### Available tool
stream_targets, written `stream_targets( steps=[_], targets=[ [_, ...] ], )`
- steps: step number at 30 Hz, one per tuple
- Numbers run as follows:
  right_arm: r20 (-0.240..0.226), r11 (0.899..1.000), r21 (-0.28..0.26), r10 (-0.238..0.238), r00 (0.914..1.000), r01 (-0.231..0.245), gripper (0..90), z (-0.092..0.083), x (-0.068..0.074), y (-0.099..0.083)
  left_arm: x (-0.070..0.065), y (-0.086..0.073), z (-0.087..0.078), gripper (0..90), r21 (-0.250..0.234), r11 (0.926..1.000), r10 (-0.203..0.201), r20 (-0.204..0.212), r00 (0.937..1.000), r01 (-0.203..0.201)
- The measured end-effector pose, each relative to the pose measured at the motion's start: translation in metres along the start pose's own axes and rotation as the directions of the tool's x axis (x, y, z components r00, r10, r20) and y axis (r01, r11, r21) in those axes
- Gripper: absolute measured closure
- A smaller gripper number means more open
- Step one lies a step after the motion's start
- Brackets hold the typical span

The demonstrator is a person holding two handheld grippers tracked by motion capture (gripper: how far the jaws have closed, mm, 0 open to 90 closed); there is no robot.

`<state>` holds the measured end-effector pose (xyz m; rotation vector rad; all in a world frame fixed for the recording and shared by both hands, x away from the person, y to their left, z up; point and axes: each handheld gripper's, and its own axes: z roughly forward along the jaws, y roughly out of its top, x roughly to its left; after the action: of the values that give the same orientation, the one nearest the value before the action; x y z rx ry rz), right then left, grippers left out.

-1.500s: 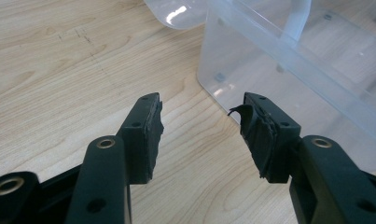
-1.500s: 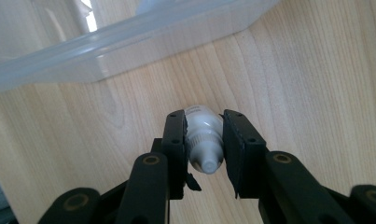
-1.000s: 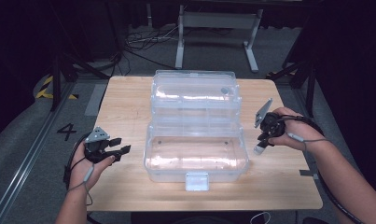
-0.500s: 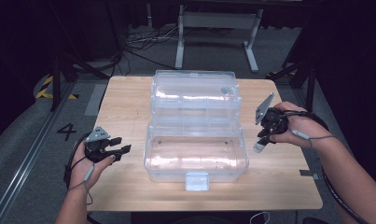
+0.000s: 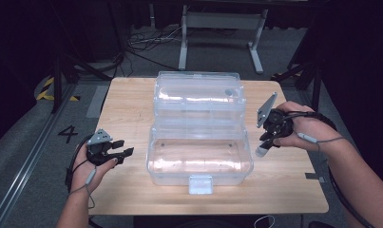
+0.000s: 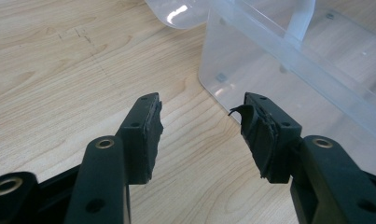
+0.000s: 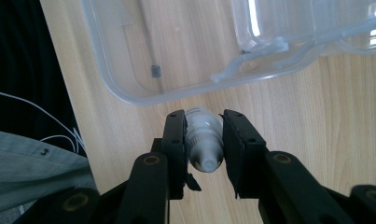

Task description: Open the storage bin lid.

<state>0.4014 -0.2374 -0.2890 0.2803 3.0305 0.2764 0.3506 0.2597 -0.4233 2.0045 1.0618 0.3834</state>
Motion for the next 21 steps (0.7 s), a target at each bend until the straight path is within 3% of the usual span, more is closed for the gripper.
stream_targets(
  steps=[21],
  targets=[
    [-0.023,0.997,0.000,-0.073,0.9971,0.073,71.4,-0.005,0.023,0.031,0.000,-0.001,0.001,48.2,0.002,1.0000,-0.002,0.002,1.0000,0.002]
  ],
)
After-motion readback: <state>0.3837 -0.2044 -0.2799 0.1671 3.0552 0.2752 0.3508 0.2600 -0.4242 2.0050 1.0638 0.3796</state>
